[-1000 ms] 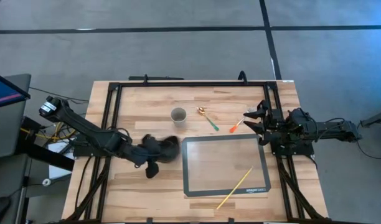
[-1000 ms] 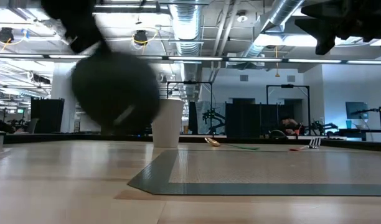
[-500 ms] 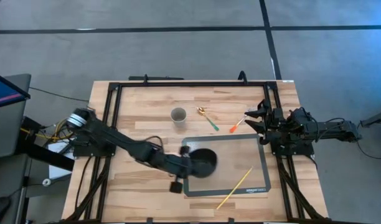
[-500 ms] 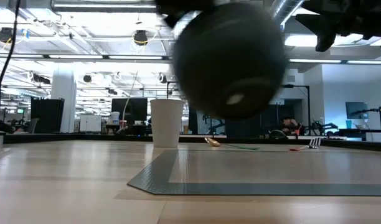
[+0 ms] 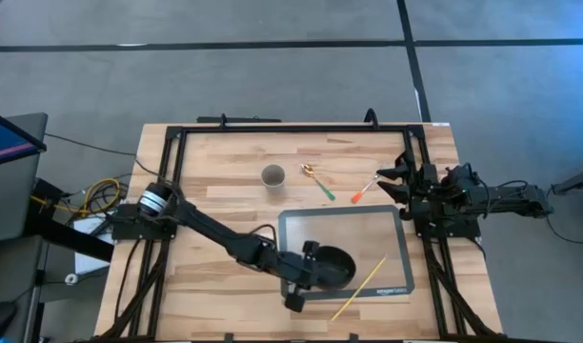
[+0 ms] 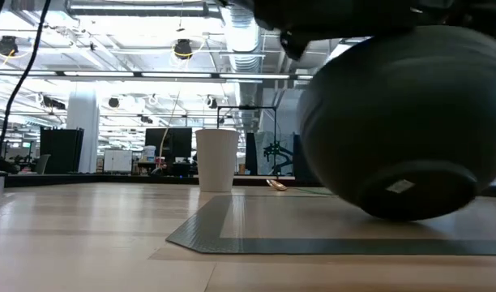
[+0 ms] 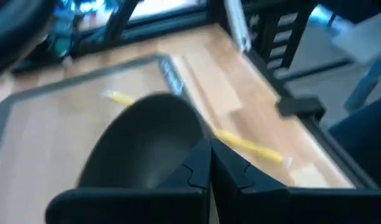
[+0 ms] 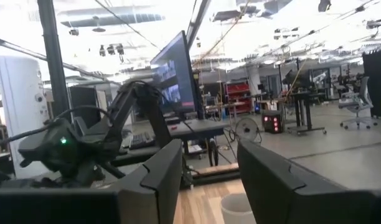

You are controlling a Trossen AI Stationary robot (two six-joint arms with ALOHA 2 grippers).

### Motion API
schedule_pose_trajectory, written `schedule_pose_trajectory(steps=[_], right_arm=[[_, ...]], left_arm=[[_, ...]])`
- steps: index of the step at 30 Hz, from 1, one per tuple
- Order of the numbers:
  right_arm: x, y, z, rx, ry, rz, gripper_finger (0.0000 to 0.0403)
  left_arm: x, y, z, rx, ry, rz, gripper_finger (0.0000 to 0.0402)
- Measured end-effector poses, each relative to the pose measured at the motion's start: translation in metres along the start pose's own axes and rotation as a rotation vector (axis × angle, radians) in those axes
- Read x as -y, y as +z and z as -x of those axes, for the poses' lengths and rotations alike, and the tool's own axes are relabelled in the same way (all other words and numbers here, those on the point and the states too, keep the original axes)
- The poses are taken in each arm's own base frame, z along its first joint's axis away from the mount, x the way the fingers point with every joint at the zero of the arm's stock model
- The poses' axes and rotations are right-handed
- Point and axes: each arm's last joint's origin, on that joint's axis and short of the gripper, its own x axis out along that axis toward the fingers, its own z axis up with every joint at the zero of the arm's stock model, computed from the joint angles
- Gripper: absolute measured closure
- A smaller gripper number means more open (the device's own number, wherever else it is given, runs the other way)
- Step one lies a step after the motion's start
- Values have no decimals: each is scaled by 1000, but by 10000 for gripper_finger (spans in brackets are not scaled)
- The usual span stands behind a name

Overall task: Pick & Place Utensil
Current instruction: Put the black bowl on the gray mat, then put the orange fork into the black bowl

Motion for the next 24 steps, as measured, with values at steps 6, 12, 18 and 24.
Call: schedule_pose_trajectory(steps=[6, 12, 18, 24], right_arm=[[0, 4, 0, 38, 0, 43, 255], [0, 6, 1, 56, 1, 53, 257], [0, 6, 1, 57, 1, 53, 256], [0, 5, 1, 54, 0, 54, 256]], left_arm=[[-5, -12, -9, -34, -65, 158, 394], [-7, -22, -8, -67, -66, 204, 348], [-4, -28, -7, -67, -65, 238, 299], [1, 7, 17, 82, -100, 194, 281]])
